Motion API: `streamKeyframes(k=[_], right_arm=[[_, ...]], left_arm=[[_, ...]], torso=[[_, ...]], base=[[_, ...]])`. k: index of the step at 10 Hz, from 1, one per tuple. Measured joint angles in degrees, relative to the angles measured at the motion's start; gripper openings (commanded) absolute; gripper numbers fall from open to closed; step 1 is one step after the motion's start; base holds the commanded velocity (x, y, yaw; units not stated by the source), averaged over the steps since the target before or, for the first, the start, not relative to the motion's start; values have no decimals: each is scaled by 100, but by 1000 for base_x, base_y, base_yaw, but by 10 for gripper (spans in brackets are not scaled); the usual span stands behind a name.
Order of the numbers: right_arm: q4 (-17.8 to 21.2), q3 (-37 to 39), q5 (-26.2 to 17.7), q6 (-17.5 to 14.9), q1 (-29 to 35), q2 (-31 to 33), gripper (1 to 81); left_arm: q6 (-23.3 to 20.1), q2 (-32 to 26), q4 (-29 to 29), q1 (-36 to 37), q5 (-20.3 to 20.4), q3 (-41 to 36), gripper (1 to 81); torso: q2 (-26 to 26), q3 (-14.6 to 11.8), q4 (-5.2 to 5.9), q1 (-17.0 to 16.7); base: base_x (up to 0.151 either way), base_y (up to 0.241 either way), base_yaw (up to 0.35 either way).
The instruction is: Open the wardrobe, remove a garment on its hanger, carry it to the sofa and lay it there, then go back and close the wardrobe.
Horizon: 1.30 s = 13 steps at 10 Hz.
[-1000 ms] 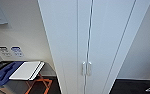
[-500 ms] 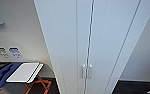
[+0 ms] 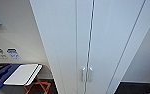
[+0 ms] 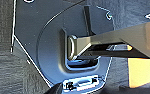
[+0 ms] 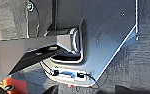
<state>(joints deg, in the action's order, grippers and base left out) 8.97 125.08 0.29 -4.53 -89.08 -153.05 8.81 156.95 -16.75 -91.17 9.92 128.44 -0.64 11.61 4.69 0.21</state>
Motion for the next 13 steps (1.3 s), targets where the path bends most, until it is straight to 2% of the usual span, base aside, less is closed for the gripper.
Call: streamKeyframes(k=[7,9,13], right_arm=[[0,-88,0,0,35,46,811],[1,-453,-9,0,88,261,811],[4,-1570,-20,11,306,1115,811]], left_arm=[[2,-17,-17,-12,-4,-90,811],[2,-279,-17,-6,-4,-505,811],[5,-961,-15,49,-12,-1386,811]], torso=[[2,0,0,0],[2,0,0,0],[2,0,0,0]], base=[[0,0,0],[0,0,0],[0,0,0]])
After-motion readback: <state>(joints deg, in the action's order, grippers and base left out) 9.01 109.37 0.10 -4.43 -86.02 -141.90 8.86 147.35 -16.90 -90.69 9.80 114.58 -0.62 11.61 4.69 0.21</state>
